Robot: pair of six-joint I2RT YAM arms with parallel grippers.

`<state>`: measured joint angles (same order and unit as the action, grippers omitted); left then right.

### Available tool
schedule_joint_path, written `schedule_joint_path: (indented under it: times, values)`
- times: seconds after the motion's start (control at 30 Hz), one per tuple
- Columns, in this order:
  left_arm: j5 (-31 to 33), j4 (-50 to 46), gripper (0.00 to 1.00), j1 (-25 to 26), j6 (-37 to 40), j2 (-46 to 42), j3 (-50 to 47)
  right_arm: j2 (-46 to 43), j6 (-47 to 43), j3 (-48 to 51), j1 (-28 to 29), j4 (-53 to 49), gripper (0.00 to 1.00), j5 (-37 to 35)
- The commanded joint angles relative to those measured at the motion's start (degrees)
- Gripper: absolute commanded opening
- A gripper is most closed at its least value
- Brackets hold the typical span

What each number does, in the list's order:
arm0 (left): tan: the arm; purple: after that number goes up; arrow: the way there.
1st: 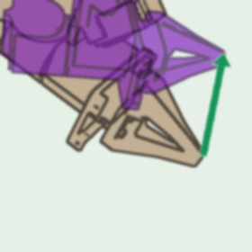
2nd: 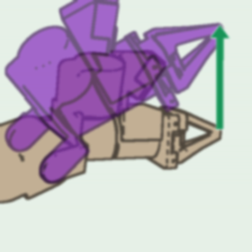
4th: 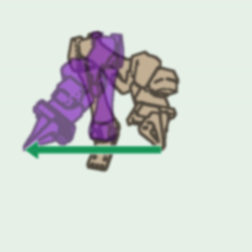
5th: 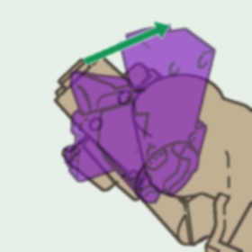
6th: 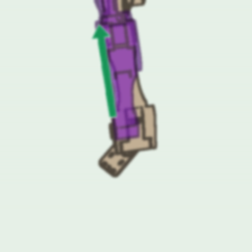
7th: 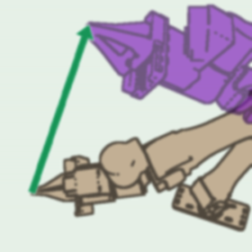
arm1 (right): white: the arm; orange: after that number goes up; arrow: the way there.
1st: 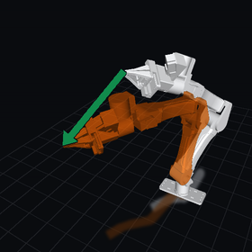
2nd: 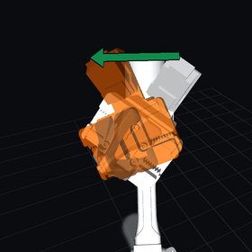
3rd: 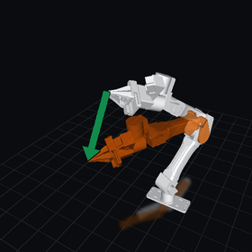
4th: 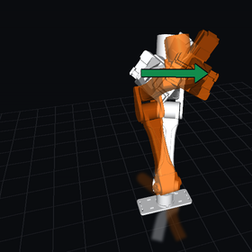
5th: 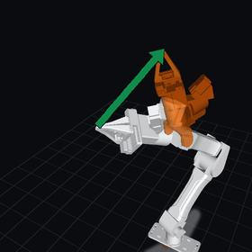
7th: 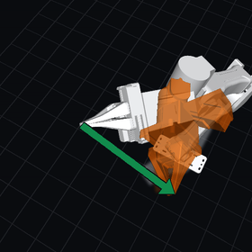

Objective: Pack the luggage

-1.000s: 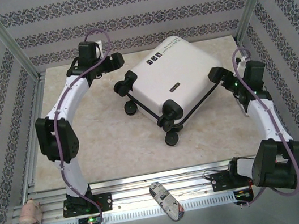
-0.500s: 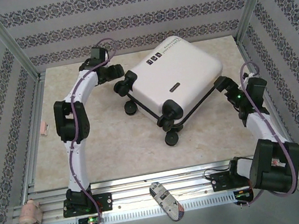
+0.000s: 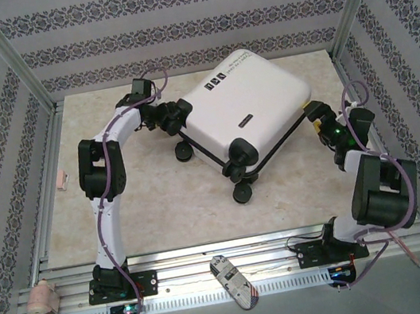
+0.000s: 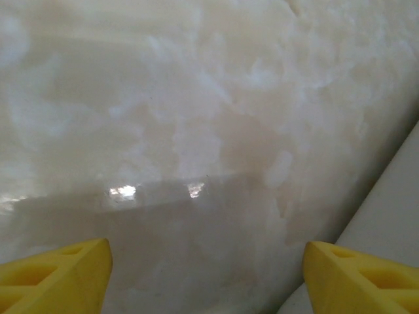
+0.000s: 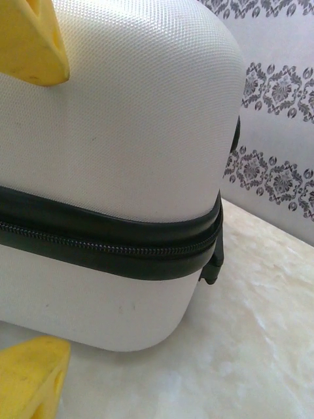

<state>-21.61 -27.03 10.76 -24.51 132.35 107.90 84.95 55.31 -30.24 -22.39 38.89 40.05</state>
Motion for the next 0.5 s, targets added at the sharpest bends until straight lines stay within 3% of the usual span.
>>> schedule_joint_path:
  times: [0.0,0.27,0.47]
  values:
    - [-4.4,7.0,0.76,-0.1,-3.4,-4.8,-4.8,3.9,4.2,-2.3,0.4,8.9,0.98,3.2]
    - [-6.3,19.9,0.76,0.0,-9.0,-14.6,-22.2,11.9,4.3,-7.9,8.6,9.9,0.98,3.9]
    - [-3.4,21.7,0.76,0.0,-9.4,-22.2,-31.2,18.9,5.1,-14.0,17.9,10.5,0.97,2.7]
